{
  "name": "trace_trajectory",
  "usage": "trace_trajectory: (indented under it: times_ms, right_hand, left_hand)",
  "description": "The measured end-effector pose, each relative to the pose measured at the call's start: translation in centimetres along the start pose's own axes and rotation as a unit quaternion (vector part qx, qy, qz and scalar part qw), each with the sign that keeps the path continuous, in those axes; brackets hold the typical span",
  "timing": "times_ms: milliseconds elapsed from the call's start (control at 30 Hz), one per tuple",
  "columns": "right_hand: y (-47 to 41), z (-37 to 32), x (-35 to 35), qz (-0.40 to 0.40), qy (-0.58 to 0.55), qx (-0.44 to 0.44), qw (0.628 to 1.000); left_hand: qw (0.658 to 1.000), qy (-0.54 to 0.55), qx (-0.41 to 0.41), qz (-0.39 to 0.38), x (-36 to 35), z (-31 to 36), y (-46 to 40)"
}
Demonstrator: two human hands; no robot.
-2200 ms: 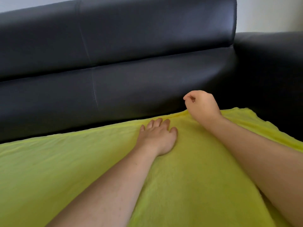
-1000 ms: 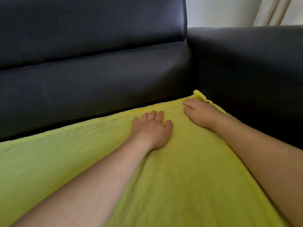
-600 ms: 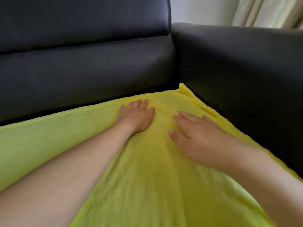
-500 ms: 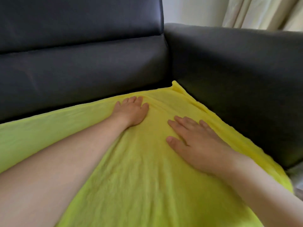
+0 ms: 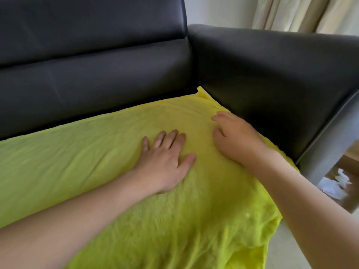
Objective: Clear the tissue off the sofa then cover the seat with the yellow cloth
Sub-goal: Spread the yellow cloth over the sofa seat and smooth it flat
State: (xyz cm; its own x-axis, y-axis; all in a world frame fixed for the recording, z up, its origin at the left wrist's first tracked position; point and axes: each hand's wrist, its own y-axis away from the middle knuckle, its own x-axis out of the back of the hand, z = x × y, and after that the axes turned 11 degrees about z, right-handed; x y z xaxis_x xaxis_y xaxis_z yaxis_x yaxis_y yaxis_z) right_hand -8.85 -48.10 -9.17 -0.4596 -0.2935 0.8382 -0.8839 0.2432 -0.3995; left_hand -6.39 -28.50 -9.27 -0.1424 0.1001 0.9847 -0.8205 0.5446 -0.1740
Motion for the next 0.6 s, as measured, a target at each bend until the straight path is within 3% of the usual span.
trace_trajectory:
  times_ms: [100,267,600]
  right_hand:
    - [2.5,-0.6,0.9,0.046,-0.011,0.005,0.999]
    - [3.6,1.4,1.0,-0.073,0.065,-0.080,0.992]
    - [-4.2,-0.4,-2.6,-0.104,0.060,-0.026,0.992]
  left_hand:
    - [1.000,0.000,0.002,-0.004,-0.8,-0.3,-0.2]
    - [1.000,0.000,-0.003,-0.020,-0.9,-0.5,-0.3]
    - [0.996,0.055,0.022,-0.059,-1.0,-4.0,-8.2]
